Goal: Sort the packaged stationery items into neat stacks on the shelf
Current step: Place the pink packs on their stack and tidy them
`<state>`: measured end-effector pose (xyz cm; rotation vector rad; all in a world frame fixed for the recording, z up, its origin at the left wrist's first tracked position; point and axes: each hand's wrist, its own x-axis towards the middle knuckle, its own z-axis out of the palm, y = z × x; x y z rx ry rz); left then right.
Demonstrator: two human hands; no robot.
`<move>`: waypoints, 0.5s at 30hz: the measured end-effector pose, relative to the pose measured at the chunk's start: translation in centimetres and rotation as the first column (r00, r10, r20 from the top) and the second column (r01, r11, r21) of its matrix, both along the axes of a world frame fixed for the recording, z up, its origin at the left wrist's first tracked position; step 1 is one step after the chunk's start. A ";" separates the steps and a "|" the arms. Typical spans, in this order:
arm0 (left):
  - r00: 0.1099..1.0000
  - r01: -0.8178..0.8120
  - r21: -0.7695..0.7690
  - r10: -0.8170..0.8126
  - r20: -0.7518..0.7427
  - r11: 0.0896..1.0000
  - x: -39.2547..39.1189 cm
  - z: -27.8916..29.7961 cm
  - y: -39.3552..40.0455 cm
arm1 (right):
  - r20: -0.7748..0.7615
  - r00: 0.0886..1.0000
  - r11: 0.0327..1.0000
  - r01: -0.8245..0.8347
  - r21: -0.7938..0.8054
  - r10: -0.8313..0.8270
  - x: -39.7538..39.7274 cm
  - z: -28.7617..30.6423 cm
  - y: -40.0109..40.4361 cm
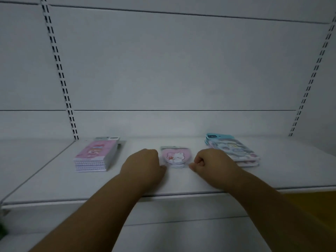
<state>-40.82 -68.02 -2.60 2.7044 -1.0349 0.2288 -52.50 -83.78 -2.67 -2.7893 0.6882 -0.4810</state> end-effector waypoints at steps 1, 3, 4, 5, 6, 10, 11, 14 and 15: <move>1.000 -0.011 -0.013 0.011 -0.005 1.000 -0.2 -0.2 -0.1 | -0.007 1.000 1.000 -0.001 -0.006 0.001 0.0 -0.1 0.1; 0.999 -0.031 -0.049 0.030 -0.029 0.998 -0.3 -0.6 -0.3 | -0.006 1.000 1.000 0.012 -0.020 -0.012 0.2 -0.3 0.1; 0.999 -0.041 -0.066 0.039 -0.037 0.997 -0.3 -0.7 -0.4 | -0.004 1.000 0.999 0.024 -0.025 -0.024 0.2 -0.4 0.1; 0.998 -0.051 -0.084 0.048 -0.038 0.995 -0.3 -0.8 -0.5 | -0.005 0.999 0.999 0.036 -0.030 -0.036 0.3 -0.4 0.1; 0.998 -0.058 -0.098 0.055 -0.035 0.993 -0.3 -0.9 -0.5 | -0.003 0.999 0.998 0.047 -0.035 -0.047 0.3 -0.5 0.2; 0.997 -0.070 -0.118 0.066 -0.038 0.990 -0.2 -1.2 -0.2 | -0.017 0.998 0.997 0.056 -0.047 -0.057 0.4 -0.6 0.6; 0.997 -0.069 -0.119 0.065 -0.035 0.991 -0.2 -1.2 -0.1 | -0.014 0.998 0.998 0.054 -0.039 -0.055 0.5 -0.5 0.8; 0.998 -0.065 -0.115 0.066 0.005 0.991 0.4 -1.4 0.8 | -0.011 0.999 0.999 0.030 -0.034 -0.031 1.0 -0.3 1.8; 0.997 -0.072 -0.114 0.074 0.013 0.991 0.7 -1.4 1.2 | -0.014 1.000 0.999 0.020 -0.033 -0.021 1.3 -0.3 2.3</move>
